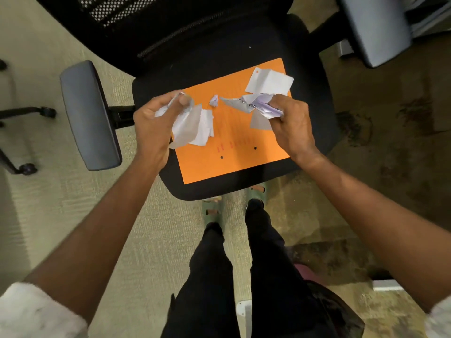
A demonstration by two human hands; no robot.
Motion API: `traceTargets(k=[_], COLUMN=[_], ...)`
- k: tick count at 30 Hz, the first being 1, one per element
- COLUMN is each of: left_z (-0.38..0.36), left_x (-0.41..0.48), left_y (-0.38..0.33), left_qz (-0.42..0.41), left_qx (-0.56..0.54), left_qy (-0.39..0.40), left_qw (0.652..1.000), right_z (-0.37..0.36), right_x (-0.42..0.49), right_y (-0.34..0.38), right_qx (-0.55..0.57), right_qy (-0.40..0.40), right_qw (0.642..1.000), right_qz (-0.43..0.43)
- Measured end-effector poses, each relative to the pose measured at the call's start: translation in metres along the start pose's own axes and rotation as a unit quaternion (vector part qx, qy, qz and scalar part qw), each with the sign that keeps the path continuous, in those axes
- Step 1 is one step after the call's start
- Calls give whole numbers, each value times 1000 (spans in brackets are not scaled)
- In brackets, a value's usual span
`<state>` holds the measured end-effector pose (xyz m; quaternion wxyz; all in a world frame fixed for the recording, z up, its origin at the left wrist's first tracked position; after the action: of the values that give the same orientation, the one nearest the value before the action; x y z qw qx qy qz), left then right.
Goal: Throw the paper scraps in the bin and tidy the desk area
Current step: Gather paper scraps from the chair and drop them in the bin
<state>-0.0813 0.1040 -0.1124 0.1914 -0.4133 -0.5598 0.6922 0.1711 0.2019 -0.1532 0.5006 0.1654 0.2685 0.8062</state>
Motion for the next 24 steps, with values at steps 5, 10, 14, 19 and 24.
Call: traceTargets(k=[5,10,14,19,24], left_z=[-18,-51,-77,-129,-176], left_x=[-17,-57,-104,-193,-298], left_y=[-2,-20,-39,-37,22], left_qz=[66,113,147,215,262], left_qx=[-126,-131,-139,-127,-27], left_qy=[12,114,206,342,433], left_qw=[990,978,957,906,862], right_z=[29,70,98,124,123], right_x=[-34,-105,-177,-298,-436], right_y=[20,48,72,79,69], right_qx=[55,77,71,88,81], right_qy=[-60,-149,-234,-327,-395], right_qw=[996,979,955,907,838], right_qz=[-35,-112,-169,-249,-369])
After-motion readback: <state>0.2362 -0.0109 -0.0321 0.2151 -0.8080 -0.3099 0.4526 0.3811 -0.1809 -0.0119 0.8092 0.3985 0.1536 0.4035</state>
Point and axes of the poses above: each hand's wrist, its own x-axis towards the middle knuckle, its own z-axis out of the back of the hand, y = z × x, the point moved 1 cm from there along x, towards the middle knuckle, and after that the axes turned 11 degrees about -x, right-handed, at the moved point
